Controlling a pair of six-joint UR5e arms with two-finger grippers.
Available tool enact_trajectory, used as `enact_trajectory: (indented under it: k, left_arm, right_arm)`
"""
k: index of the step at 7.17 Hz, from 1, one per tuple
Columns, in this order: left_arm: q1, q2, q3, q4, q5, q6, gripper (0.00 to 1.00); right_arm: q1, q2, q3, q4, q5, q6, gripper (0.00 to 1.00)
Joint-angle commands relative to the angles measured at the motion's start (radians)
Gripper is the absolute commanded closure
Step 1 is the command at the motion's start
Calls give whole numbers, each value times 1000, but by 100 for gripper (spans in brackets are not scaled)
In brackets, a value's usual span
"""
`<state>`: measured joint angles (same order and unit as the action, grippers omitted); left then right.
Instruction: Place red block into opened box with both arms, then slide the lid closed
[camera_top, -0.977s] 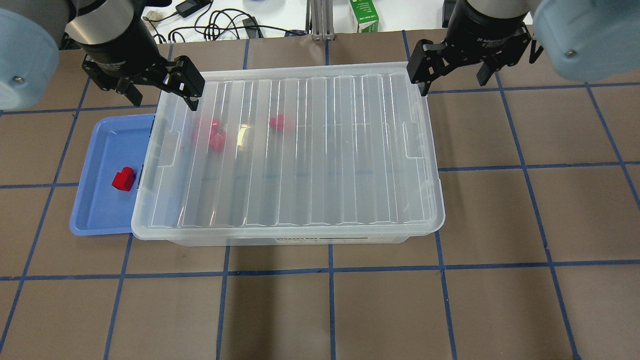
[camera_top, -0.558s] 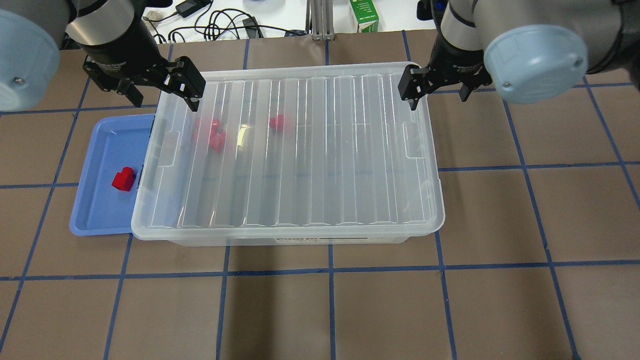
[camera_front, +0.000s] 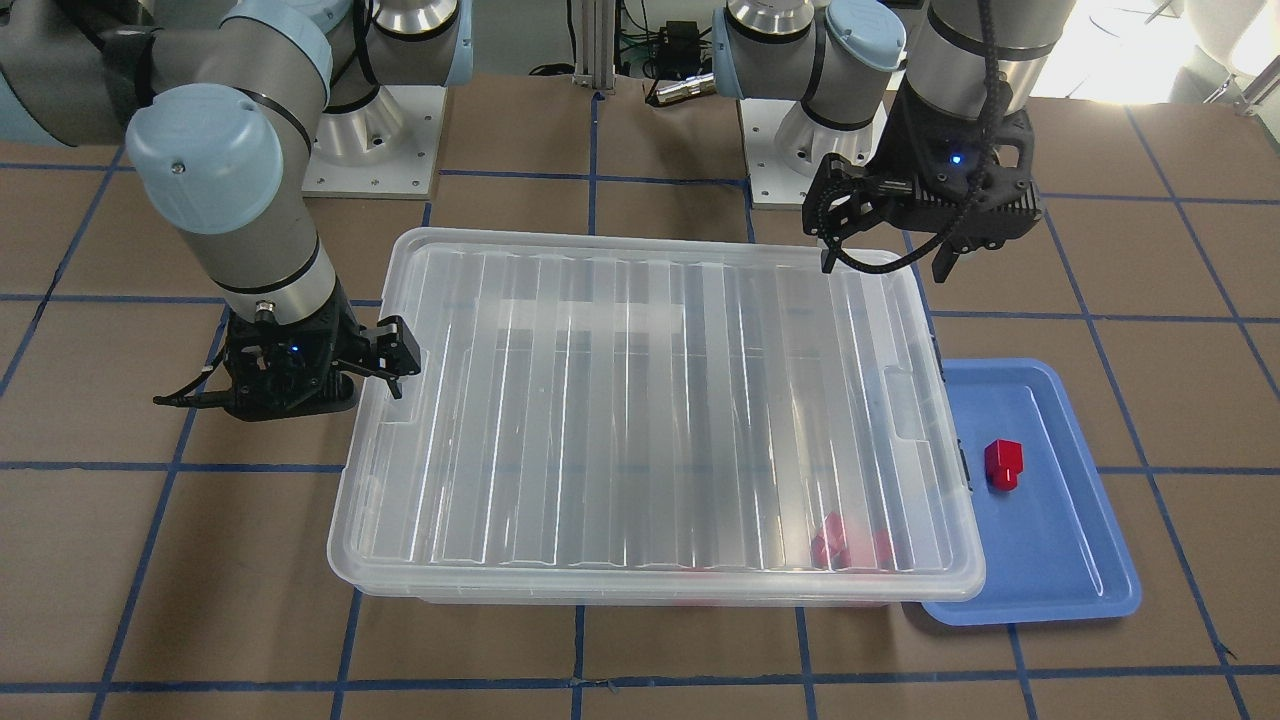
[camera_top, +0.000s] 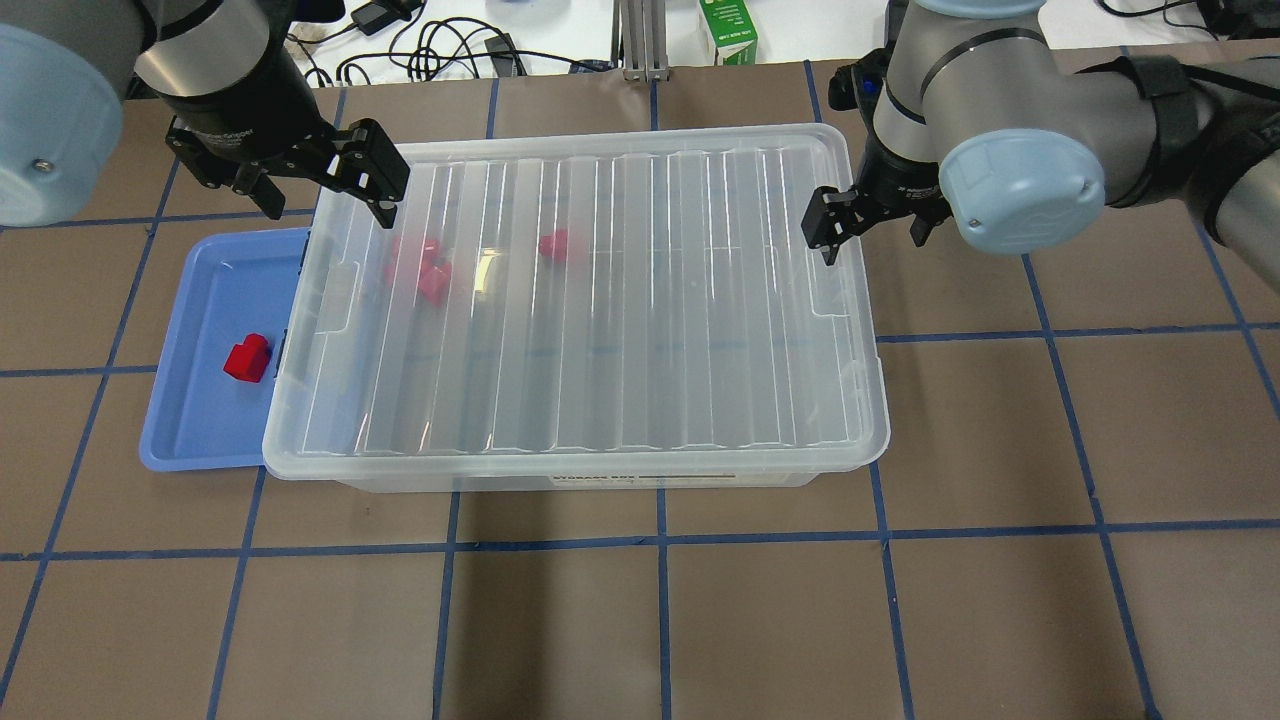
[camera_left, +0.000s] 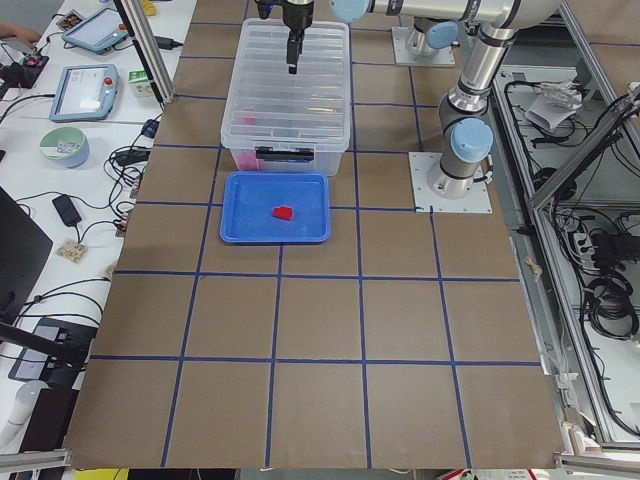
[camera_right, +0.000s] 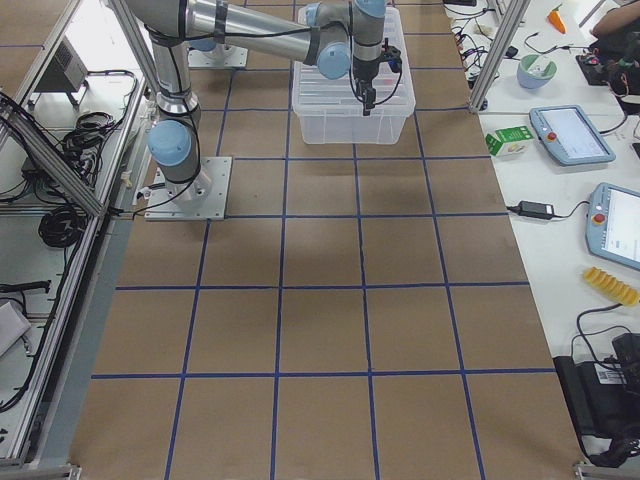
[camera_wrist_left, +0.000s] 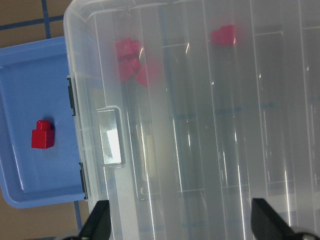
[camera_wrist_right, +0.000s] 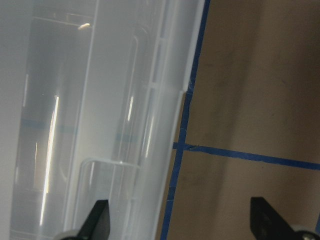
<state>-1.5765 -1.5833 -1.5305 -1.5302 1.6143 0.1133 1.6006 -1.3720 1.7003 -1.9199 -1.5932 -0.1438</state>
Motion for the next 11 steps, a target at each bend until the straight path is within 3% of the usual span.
enact_trajectory:
  k: [1, 3, 7, 11]
  left_arm:
    - [162, -26, -7, -1, -17, 110, 0]
    - [346, -65, -23, 8, -82, 291, 0]
    - [473, -237, -68, 168, -68, 581, 0]
    - [515, -306, -284, 475, -66, 677, 0]
  right_arm:
    - [-46, 1, 33, -2, -1, -57, 2]
    - [-115, -1, 32, -14, -2, -152, 2]
    - [-269, -2, 24, -42, -4, -304, 0]
    - [-352, -4, 27, -47, -2, -373, 0]
